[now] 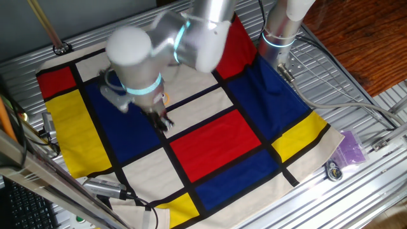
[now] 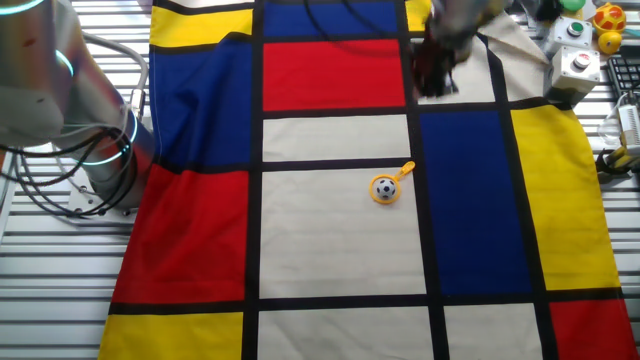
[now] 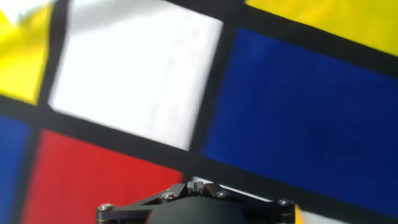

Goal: Attach the bubble ring to the ball

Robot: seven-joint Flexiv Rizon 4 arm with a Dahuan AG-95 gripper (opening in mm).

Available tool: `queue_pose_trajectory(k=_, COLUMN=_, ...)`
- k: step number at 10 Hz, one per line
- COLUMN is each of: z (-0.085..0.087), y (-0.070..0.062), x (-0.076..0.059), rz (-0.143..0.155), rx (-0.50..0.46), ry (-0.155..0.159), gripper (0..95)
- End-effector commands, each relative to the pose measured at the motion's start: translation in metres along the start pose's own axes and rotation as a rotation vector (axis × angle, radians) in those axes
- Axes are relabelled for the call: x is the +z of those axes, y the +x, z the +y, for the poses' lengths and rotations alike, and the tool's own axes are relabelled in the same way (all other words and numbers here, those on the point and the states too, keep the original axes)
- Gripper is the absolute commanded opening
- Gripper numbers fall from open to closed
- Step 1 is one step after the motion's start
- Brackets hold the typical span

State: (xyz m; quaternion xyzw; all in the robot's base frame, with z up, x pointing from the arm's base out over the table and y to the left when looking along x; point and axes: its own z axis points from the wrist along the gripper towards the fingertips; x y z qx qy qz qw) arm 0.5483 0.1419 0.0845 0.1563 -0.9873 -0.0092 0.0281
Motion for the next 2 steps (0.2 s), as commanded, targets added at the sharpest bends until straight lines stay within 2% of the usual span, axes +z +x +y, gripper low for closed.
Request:
queue_pose_trajectory(k=1, z=0.057, y=-0.012, x=-0.001, rz=0.0, rx=0.093, ry=0.009, gripper=0.0)
queue_pose_trajectory(k=2, z=0.068, y=-0.012, x=-0.002, rz=0.002, rx=0.095, ry=0.009, gripper=0.0)
